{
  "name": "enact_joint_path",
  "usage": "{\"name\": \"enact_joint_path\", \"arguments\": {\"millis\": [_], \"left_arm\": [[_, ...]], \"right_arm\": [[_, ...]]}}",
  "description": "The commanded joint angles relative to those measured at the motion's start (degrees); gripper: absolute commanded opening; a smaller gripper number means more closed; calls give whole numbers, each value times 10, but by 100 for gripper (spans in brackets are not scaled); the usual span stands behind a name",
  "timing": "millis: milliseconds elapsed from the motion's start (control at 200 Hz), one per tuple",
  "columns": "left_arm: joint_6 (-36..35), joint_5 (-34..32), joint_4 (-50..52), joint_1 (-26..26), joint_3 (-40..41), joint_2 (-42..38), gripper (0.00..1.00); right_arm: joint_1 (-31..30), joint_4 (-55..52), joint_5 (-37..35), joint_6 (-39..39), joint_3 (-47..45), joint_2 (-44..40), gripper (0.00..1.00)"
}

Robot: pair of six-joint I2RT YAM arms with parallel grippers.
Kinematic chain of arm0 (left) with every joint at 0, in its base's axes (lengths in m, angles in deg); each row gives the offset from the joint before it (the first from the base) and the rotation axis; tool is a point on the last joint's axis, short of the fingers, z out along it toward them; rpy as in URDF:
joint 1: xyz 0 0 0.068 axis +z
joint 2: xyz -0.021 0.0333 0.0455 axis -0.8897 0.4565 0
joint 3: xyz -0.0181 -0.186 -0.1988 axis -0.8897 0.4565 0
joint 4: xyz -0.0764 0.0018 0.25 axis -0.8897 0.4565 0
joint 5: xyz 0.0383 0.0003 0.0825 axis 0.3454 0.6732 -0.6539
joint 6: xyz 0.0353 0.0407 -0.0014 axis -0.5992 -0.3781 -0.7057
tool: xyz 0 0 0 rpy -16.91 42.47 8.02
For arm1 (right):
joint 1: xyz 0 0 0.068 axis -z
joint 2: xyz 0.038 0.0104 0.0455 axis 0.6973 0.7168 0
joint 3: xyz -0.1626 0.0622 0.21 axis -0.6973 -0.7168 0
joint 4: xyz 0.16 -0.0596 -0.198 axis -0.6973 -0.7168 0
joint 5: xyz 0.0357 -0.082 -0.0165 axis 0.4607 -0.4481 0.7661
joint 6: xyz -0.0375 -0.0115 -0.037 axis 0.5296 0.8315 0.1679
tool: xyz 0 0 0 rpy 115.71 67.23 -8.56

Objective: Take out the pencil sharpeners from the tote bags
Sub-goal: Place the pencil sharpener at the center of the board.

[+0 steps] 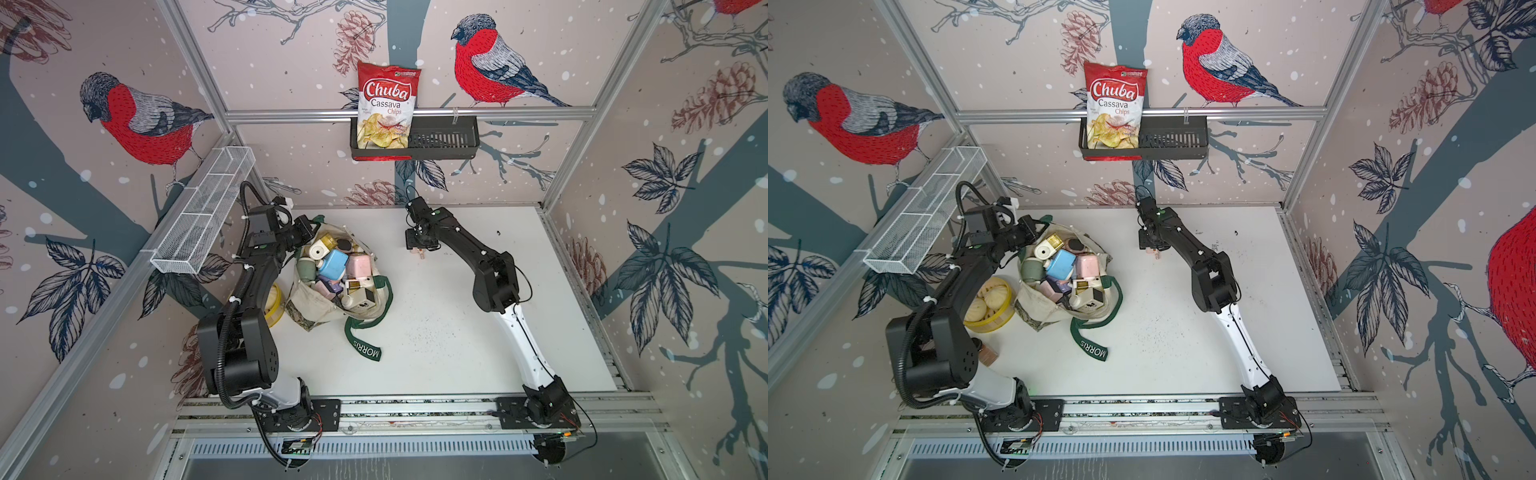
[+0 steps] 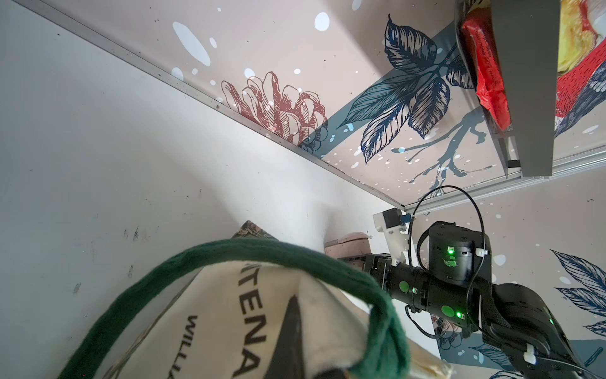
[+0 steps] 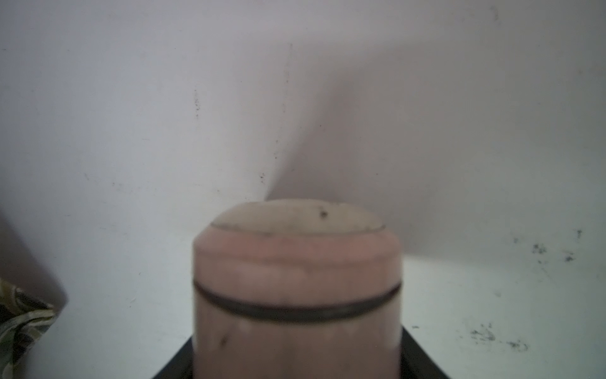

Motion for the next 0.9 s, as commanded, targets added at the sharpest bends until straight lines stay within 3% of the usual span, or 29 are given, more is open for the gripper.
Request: {"name": "enact_joint_path", "arguments": {"millis": [0, 220, 450, 791, 896], "left_arm": [[-1, 23, -66, 2, -8, -6, 0], [-2, 21, -65, 1, -8, -7, 0], [-3, 21, -64, 1, -9, -6, 0], [-5, 18, -60, 2, -10, -5, 0], [-4, 17, -59, 1, -10, -4, 0]], "right_arm": [[-1, 7, 4, 1, 5, 2, 65], [-1, 8, 9, 3, 5, 0, 66], [-9, 5, -8, 7, 0, -34, 79], [-27, -13, -70, 9, -78, -168, 85], [-59, 24, -99, 37, -159, -243, 85]]}}
